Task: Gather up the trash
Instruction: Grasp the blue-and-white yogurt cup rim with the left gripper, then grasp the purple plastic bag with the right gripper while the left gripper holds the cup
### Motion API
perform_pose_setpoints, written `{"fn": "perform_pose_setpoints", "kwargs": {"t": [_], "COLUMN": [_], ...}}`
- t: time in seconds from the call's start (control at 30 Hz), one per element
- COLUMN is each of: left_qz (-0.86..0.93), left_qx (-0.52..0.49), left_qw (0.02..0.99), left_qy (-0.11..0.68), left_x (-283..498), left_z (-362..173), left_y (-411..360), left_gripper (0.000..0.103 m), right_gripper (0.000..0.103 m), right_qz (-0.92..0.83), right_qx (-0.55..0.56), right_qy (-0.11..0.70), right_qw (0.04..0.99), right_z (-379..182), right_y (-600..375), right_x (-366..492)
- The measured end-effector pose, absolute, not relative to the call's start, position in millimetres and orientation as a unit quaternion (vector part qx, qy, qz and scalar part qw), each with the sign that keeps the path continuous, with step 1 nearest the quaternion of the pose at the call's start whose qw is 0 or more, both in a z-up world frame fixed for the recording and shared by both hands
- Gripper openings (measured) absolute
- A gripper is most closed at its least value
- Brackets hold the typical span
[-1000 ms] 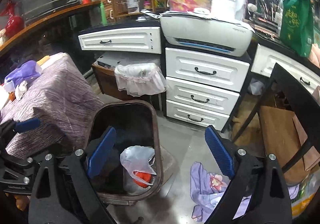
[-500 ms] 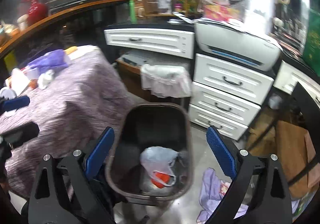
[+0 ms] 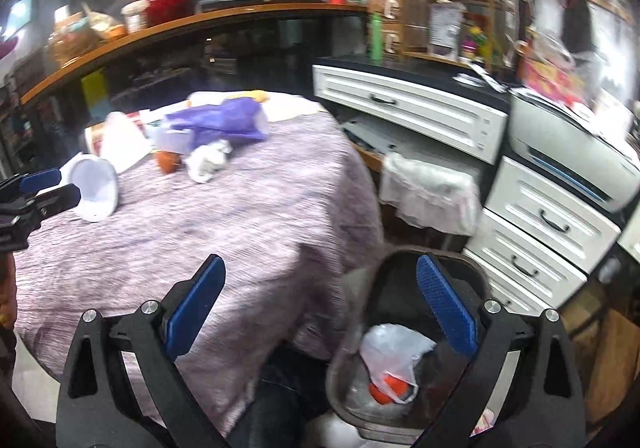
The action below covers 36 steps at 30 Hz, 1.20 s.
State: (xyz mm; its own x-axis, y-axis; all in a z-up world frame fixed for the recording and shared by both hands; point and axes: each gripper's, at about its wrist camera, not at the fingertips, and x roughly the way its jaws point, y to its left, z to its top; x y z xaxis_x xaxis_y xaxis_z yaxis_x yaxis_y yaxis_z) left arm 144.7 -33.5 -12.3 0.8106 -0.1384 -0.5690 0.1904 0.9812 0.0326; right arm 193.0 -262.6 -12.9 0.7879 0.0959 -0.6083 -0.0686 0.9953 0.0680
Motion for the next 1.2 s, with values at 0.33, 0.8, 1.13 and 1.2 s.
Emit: {"fn": "perform_pose_setpoints", "kwargs": {"t": [0.33,0.8,1.13,1.2], "left_qz": [-0.009,0.007,0.002,-0.001], "left_qx": [0.034,0.023,-0.014,-0.021], "left_qw": [0.946,0.925,0.937,0.938], "left_qy": [0.321,0.379,0.350,0.347], "left_x": [165.2,205.5,181.9,179.1], "left_z": [-27.8,-52.7,-38.1,-35.9], "left_y": [33.1,59.4,76.7,78.6], "left_gripper": [0.064,0.012,0.008,0.008], "right_gripper": [0.095,0.095,0.095,0.095], "right_qz": [0.094,0.127,0.145,0.149], "right_qx": [0.009,-0.025,-0.097,-0.124], "right_qy": [0.312,0.299,0.290,0.284], "right_qw": [0.945,0.945,0.941,0.939], "right_z": [2.5,12.1,16.4,17.5], "right_y": [-212.2,-174.7,-130.8,-118.4], "right_x": [212.0,235.0,284.1,293.8]}}
